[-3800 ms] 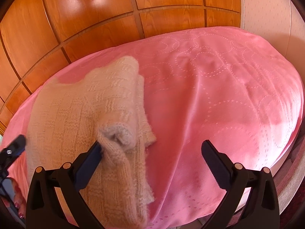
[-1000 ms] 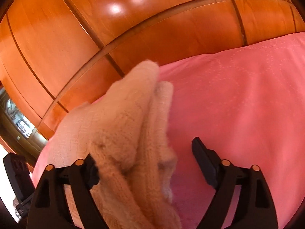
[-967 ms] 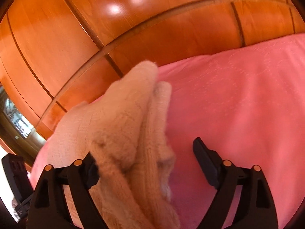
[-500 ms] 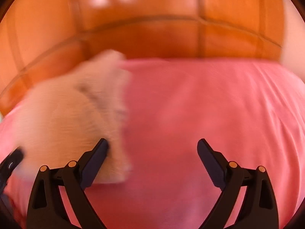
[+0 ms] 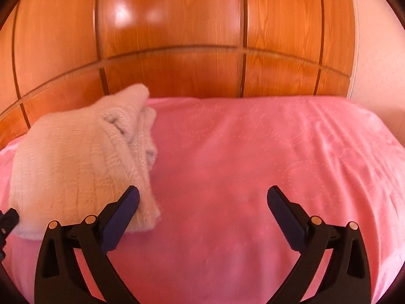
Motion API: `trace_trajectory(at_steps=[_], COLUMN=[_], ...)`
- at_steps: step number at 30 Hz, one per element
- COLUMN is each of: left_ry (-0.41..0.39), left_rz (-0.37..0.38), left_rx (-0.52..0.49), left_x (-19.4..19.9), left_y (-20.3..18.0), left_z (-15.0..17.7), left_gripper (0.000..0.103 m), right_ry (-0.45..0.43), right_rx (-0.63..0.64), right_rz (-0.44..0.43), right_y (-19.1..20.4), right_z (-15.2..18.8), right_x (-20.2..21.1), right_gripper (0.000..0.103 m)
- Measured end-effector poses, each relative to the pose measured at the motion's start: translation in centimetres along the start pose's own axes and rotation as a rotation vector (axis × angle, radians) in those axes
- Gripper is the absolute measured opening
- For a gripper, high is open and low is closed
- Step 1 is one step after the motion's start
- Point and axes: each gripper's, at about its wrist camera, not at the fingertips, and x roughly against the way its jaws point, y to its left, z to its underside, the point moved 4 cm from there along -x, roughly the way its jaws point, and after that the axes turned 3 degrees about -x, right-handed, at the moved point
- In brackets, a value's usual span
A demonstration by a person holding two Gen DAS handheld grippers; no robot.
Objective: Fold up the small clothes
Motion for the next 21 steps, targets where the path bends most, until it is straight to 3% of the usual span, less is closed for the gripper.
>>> trace_trajectory(at_steps=[4,9,15,18,21], left_ry=[-0.029,-0.031,-0.016,0.006,0.005], left_rz=[-0.038,-0.033,0.041,0.013,-0.063], left_rx=[0.035,0.028,-0.024,-0.060,-0.109], left_x=[1.7,3.5,6.2,6.9,7.9], left_y=[0.7,0.5,-0.3,-0.4,-0.6], left_z=[0.3,1.0,2.0,2.4,2.5], left_gripper=[0.099,0.099,0.099,0.099,0.099], right_ry=[-0.014,-0.034,0.000,-0.025,-0.061], right_rx=[0.007,-0.012,0.009,0.062,0.135], right_rz=[-0.005,-0.022,-0.072,-0.103,-0.137], right_y=[0.3,-0.1,0.2,0.7,1.6], right_z=[0.6,1.5,3.5,4.7,4.9], right_x=[1.4,3.3,5.3,7.2,8.9], right_gripper=[0.101,0.101,0.101,0.101,0.101])
